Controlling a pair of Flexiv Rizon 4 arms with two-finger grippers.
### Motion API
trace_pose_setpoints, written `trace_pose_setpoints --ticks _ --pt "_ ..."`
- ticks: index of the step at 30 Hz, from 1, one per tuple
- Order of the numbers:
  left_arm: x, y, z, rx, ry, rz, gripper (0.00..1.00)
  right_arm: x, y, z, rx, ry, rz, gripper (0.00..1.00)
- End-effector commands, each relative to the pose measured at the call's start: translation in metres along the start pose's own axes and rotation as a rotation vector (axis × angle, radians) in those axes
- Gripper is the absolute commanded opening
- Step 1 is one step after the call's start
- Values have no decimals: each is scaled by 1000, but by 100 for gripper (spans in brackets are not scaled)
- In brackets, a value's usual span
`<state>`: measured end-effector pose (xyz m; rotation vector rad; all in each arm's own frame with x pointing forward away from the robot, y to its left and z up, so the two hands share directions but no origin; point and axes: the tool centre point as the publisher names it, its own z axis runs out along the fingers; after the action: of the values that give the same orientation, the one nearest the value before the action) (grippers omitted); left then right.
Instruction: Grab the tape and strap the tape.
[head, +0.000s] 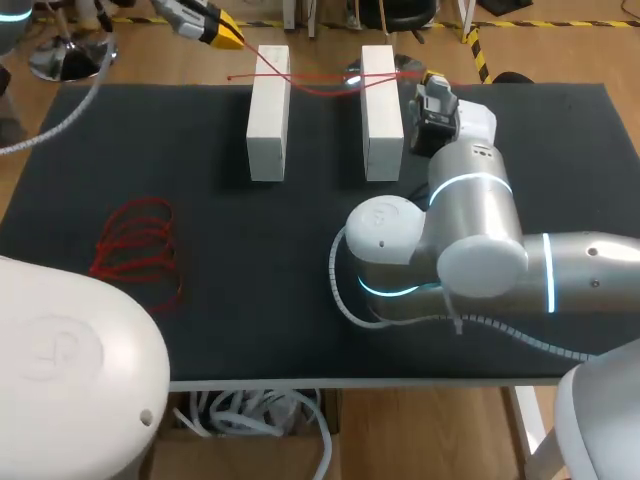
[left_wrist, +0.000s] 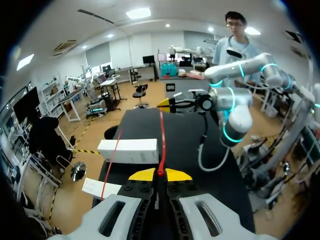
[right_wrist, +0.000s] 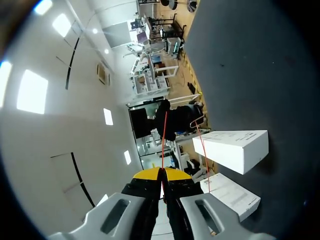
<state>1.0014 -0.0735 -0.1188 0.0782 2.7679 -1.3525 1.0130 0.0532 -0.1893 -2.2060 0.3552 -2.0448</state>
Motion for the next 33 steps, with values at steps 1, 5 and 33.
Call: trace_pose_setpoints --ticks 1,5,33 --pt "0 -6 -1 -148 1 -2 0 3 0 0 -2 -6 -3 0" --pt "4 -8 0 -196 -7 -7 0 3 0 0 -2 -6 -3 0" --pt "9 -16 11 -215 21 -3 0 3 0 0 -2 -6 -3 0"
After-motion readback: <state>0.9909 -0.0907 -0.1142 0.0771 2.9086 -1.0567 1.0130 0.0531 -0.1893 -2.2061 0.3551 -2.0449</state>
